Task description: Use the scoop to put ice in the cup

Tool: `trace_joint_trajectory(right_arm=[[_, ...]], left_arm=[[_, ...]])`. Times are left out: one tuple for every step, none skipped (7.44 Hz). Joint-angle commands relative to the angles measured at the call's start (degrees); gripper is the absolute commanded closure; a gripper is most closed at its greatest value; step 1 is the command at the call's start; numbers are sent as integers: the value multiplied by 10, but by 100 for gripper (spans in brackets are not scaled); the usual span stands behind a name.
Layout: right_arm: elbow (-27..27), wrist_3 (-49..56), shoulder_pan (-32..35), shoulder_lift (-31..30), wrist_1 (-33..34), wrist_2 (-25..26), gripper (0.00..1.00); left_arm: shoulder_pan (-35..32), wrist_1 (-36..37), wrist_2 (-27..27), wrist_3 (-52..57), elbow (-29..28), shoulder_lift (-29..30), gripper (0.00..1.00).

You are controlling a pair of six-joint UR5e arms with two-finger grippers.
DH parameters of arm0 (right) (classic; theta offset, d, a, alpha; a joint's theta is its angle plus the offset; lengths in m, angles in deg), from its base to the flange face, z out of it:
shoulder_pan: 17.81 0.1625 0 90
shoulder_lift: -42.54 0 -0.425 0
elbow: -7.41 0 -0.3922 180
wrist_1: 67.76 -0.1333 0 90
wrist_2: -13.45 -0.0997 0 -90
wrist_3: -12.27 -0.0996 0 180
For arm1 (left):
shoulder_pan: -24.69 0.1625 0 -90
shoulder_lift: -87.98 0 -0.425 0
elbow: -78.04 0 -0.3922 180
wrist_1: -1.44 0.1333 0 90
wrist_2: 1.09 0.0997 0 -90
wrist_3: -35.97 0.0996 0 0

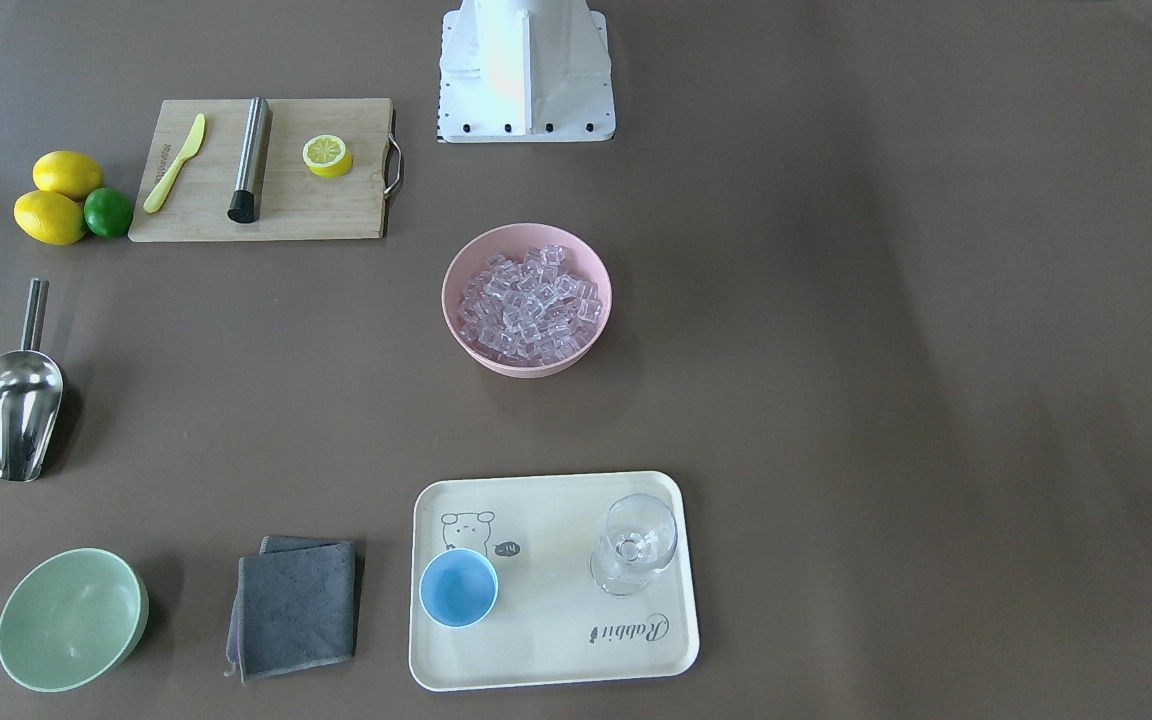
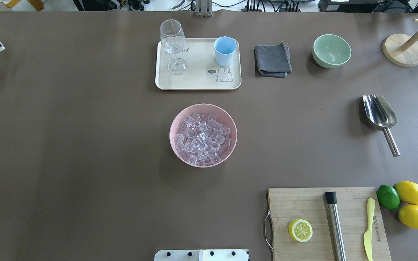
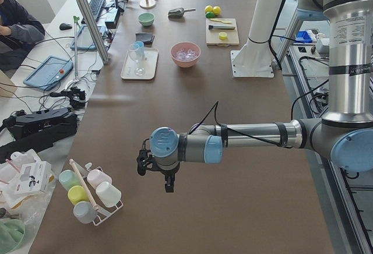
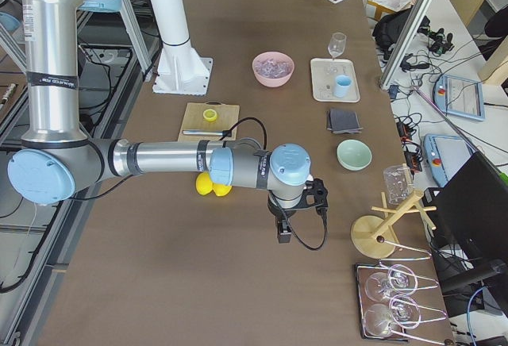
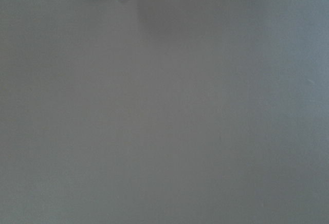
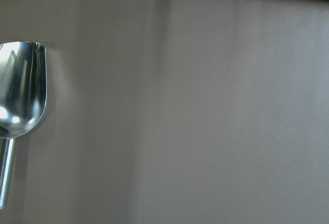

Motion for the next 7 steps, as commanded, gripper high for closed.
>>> trace_joint_trajectory(right_arm=[[0,0,0,2,0,2,0],[1,0,0,0,0,1,0],[1,0,0,-1,0,0,0],[1,0,0,-2,0,0,0],[-4,-1,0,-2,0,-2,0],[-6,-3,0,1,0,-1,0],[0,-2,0,-3,10,-5,0]], left_arm=[[0,-1,-1,0,1,-1,2],[0,0,-1,-1,1,0,2],[0,0,-1,-1,0,0,2],[0,0,-1,-1,0,1,2],[0,-1,-1,-1,0,3,2],[1,-1,-1,-1,0,6,2],[1,0,-1,-1,0,6,2]])
